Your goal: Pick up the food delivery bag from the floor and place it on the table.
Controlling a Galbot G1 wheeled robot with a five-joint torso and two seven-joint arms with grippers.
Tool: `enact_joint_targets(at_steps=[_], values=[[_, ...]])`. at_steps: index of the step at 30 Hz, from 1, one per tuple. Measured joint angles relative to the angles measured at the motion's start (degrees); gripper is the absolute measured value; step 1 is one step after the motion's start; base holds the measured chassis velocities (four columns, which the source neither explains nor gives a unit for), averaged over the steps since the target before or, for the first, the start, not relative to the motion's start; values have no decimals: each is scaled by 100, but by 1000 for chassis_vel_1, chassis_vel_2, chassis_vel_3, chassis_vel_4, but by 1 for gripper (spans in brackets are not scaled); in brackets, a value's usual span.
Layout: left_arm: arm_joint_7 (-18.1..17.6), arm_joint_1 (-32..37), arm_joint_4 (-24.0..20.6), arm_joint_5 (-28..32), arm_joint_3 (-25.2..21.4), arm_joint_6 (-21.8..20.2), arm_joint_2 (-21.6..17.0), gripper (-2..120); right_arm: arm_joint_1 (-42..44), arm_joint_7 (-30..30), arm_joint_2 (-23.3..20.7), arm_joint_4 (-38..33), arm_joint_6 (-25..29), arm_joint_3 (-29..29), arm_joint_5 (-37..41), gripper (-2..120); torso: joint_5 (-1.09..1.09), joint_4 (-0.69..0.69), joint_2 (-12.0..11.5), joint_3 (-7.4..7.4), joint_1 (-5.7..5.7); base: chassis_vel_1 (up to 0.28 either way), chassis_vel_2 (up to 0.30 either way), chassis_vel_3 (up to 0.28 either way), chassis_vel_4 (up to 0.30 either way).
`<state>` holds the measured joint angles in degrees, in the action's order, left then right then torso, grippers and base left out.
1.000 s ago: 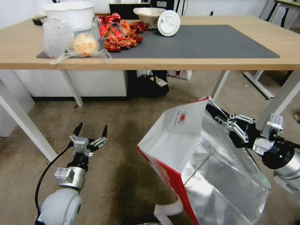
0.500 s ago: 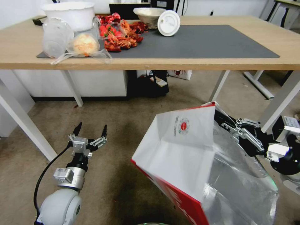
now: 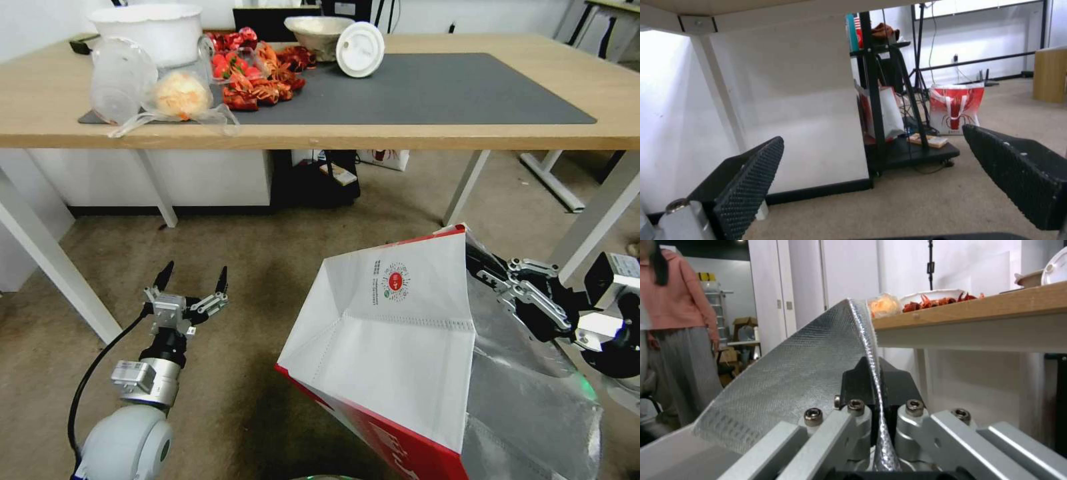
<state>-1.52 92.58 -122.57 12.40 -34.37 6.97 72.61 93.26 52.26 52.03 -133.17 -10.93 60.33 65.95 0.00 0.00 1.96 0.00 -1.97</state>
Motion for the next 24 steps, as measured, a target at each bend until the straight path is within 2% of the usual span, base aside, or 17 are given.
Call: enact_joint_targets(at_steps=[9,13,15,24], values=[[65,109,-50,-78,-17,133,-4,100,51,10,77,-79,19,21,-93,0,0,0,60,30,-7,0,0,0,0],[95,140,-46,-116,-18,219,0,100,93,35,104,-132,26,53,-110,0,0,0,132,103,-7,0,0,0,0],[155,166,-32,-125,-26,314,-5,100,132,59,129,-161,33,65,-149,0,0,0,219,190,-9,0,0,0,0],[164,216,-57,-125,-29,358,-8,100,190,69,187,-229,37,66,-201,0,0,0,434,392,-29,0,0,0,0]])
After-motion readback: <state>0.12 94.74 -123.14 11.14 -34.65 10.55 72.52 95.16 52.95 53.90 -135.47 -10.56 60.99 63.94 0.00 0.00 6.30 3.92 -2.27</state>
